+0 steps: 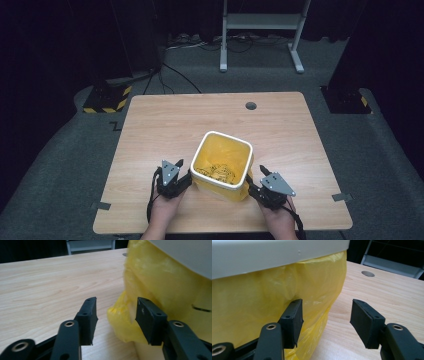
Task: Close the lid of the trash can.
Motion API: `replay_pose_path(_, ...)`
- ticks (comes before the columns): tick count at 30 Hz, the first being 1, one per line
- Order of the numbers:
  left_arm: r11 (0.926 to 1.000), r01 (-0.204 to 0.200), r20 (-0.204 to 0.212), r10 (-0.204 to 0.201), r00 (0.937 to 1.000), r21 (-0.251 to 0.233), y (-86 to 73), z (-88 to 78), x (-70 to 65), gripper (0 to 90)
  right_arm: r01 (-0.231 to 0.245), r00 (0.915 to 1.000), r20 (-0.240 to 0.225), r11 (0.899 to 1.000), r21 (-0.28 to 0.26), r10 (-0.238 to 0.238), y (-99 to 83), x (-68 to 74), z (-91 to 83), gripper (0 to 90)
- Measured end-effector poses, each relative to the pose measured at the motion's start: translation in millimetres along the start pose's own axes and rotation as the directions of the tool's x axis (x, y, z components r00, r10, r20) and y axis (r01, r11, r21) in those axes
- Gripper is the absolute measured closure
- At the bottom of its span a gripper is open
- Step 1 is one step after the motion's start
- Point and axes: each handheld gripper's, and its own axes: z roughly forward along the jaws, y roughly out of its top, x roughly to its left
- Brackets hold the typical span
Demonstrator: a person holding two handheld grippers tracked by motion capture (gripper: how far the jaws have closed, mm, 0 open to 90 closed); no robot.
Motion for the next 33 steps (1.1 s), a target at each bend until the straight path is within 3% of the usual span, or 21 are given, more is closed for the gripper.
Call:
replay_pose_path(2, 0.9999, 0.015, 0.016, -0.015, 0.9998, 0.005, -1.5, -1.0, -0.6, 53.0, -0.004, 0.9999, -0.011, 1.0, -0.001, 0.004, 1.5, -5.8, 6.5, 43.7)
replay_pose_path(7, 0.9999, 0.008, 0.046, -0.008, 0.9989, 0.011, -2.0, 0.1, -6.1, 50.6, -0.027, 0.9992, -0.028, 1.0, 0.003, 0.027, 5.7, -22.4, 24.1, 43.5)
replay_pose_path(10, 0.9998, 0.002, 0.039, -0.003, 0.9993, 0.02, -1.6, 3.8, -8.8, 50.0, -0.037, 0.9988, -0.033, 0.999, 0.006, 0.037, 7.4, -29.8, 31.9, 43.5)
replay_pose_path(12, 0.9996, -0.004, 0.019, 0.003, 0.9998, 0.029, -0.6, 4.5, -9.5, 47.5, -0.039, 0.9985, -0.037, 0.999, 0.012, 0.039, 7.6, -32.3, 34.1, 42.1)
replay_pose_path(17, 0.9997, -0.009, 0.021, 0.009, 0.9997, 0.023, 7.0, -4.4, -1.2, 39.1, -0.036, 0.9992, -0.016, 0.999, -0.005, 0.036, 7.9, -36.6, 25.8, 39.1)
replay_pose_path(20, 1.0, 0.002, 0.009, -0.002, 1.0, 0.007, 10.9, -12.7, 8.5, 36.2, -0.042, 0.9991, -0.005, 0.999, -0.01, 0.042, 7.2, -42.9, 18.4, 38.1)
replay_pose_path(24, 0.9994, 0.004, -0.041, -0.002, 0.9992, 0.033, 8.8, -20.0, 27.4, 33.2, -0.045, 0.9989, 0.011, 0.999, -0.009, 0.045, 4.5, -52.6, 10.0, 37.0)
replay_pose_path(27, 0.995, 0.009, -0.085, -0.001, 0.9964, 0.1, 2.4, -21.8, 46.8, 32.0, -0.045, 0.9986, 0.027, 0.999, 0.009, 0.045, 0.4, -62.1, 5.4, 35.8)
replay_pose_path(33, 0.9743, 0.007, -0.138, 0.024, 0.9901, 0.225, -20.1, -21.6, 81.4, 29.2, -0.087, 0.995, 0.059, 0.991, 0.105, 0.081, -17.2, -90.2, -0.4, 32.9)
